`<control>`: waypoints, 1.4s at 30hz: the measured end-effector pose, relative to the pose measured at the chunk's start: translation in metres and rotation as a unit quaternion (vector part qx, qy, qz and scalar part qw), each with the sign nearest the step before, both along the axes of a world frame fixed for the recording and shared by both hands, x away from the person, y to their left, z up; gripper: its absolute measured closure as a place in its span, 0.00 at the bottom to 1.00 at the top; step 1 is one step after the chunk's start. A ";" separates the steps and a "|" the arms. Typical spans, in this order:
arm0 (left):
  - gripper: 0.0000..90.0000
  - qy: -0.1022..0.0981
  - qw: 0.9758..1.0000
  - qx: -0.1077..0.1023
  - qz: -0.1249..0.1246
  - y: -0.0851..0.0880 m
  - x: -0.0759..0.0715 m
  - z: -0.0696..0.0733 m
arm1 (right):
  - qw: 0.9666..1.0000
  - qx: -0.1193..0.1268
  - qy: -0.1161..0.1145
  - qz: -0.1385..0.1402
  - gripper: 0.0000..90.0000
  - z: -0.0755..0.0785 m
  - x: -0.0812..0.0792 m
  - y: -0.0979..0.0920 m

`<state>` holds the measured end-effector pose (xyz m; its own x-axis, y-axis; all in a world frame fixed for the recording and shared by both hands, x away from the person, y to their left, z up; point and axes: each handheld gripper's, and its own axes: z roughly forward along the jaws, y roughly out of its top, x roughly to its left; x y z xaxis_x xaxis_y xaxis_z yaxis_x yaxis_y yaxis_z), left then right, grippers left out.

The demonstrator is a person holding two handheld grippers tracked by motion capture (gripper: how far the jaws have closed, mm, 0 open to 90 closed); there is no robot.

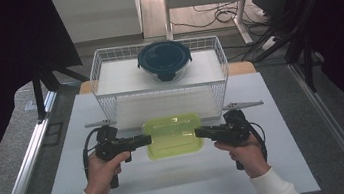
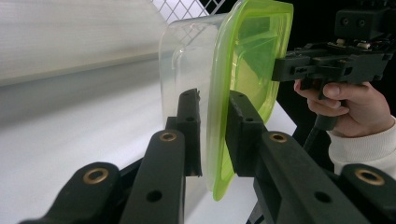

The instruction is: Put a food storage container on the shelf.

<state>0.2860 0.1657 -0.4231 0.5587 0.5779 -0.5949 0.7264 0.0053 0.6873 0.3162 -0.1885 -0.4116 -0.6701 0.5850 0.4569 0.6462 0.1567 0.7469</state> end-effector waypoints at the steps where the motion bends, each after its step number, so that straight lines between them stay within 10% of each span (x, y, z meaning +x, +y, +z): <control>1: 0.86 0.000 1.000 0.000 0.000 0.000 0.000 0.000 | 1.000 0.000 -0.001 0.000 0.87 0.001 0.000 0.000; 42: 0.86 -0.049 0.999 -0.001 -0.012 0.006 0.018 0.059 | 0.998 0.007 -0.055 -0.008 0.87 0.057 0.010 0.005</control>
